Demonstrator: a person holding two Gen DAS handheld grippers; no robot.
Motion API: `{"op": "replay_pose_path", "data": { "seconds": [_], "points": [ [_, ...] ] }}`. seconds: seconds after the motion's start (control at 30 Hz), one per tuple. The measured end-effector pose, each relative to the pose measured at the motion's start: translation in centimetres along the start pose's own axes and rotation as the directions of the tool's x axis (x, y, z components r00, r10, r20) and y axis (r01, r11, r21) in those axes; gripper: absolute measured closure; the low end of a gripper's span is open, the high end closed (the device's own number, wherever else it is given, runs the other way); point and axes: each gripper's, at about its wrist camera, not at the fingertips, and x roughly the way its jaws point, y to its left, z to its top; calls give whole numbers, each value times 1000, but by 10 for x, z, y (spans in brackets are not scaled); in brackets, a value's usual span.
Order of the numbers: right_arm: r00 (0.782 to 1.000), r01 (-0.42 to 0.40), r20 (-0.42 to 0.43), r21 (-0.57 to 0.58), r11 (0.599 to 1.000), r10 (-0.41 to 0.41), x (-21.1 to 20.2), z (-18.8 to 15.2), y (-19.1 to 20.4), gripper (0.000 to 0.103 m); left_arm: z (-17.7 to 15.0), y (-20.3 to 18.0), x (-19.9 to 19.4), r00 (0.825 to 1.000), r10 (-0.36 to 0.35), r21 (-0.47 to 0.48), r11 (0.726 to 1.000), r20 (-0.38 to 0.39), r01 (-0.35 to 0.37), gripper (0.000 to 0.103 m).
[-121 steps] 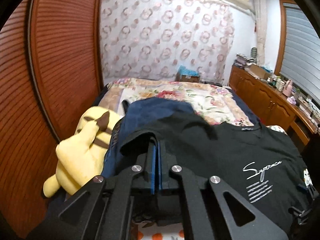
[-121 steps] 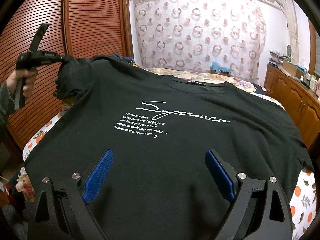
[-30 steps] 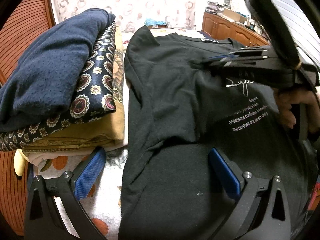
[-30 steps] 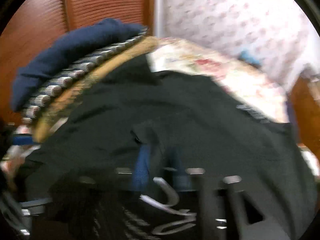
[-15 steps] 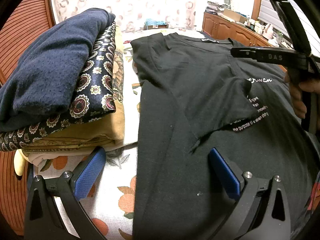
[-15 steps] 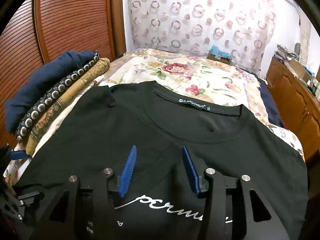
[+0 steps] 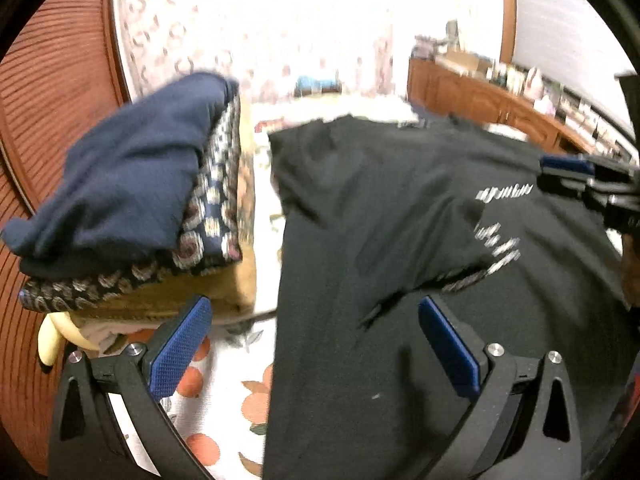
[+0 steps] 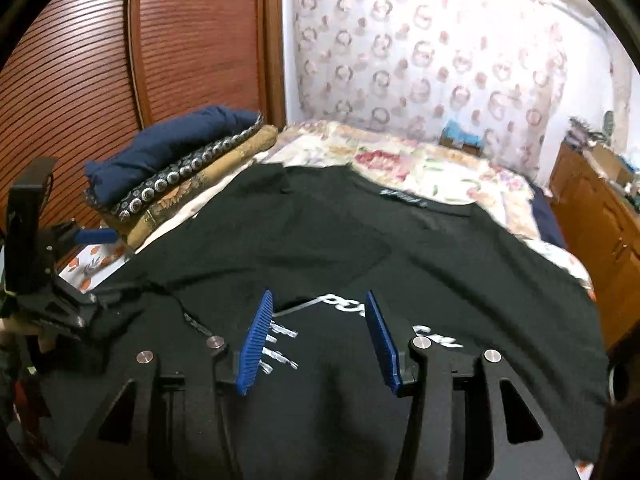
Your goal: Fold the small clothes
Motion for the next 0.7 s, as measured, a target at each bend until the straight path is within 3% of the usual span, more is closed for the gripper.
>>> {"op": "replay_pose_path", "data": {
  "seconds": [0.2, 0.4, 0.7],
  "points": [
    [994, 83, 73, 25, 996, -85, -43, -19, -20, 33, 12, -14, -29, 990, -20, -56, 998, 143, 29, 0],
    [984, 136, 107, 64, 989, -143, -89, -43, -36, 32, 19, -40, -43, 982, -11, -13, 1000, 189, 13, 0],
    [969, 224, 78, 123, 967, -235, -133, -93, -42, 32, 22, -74, -63, 968, -118, 46, 993, 221, 110, 0]
  ]
}}
